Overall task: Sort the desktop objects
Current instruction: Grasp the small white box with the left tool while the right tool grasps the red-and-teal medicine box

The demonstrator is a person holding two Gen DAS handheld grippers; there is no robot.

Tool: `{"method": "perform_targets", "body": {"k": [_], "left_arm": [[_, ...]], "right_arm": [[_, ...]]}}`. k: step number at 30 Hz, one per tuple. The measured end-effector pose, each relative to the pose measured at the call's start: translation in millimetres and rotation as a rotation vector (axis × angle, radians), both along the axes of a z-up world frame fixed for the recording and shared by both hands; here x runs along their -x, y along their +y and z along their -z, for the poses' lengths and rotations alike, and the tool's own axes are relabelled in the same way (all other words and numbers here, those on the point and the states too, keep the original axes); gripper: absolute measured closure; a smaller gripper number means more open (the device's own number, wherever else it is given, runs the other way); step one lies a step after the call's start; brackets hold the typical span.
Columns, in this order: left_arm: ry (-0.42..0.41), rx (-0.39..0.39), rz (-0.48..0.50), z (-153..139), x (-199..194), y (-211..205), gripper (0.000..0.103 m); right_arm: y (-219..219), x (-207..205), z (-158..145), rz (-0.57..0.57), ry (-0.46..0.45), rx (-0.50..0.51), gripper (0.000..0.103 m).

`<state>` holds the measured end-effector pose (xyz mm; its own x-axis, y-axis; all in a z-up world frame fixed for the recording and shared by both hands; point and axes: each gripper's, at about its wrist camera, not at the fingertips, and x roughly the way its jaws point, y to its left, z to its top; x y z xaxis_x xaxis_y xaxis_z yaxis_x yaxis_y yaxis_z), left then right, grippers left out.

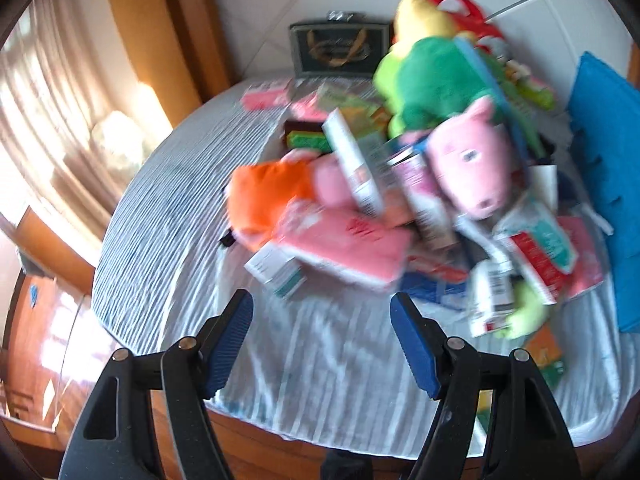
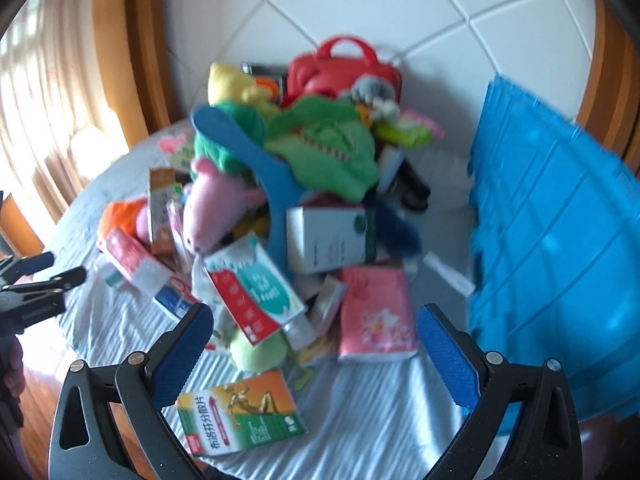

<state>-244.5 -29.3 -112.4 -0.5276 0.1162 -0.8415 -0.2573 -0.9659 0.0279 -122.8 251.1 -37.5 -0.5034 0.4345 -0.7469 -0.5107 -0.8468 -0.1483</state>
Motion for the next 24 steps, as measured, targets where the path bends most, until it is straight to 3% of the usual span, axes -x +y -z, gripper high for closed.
{"method": "perform_targets", "body": {"k": [4,8,15,24], "left_arm": [[-0.028,0.018,-0.023,31,21,-35,0.032],[-0.046,0.017,0.013,59,39,-53,0.032],[-0.081,-0.010,0.078,87,67,-51,0.032],[-0.095,-0.023,0.134,103,92,-37,0.032]], "right_arm": [[1,14,27,0.031,-0.050,0.039,0.000],[1,24,47,0.070,-0.082,0.049,0.000],[1,38,77,0.115,-0.132,0.081,0.000],[8,64,87,0.084,-0.138,0.091,0.000]]}}
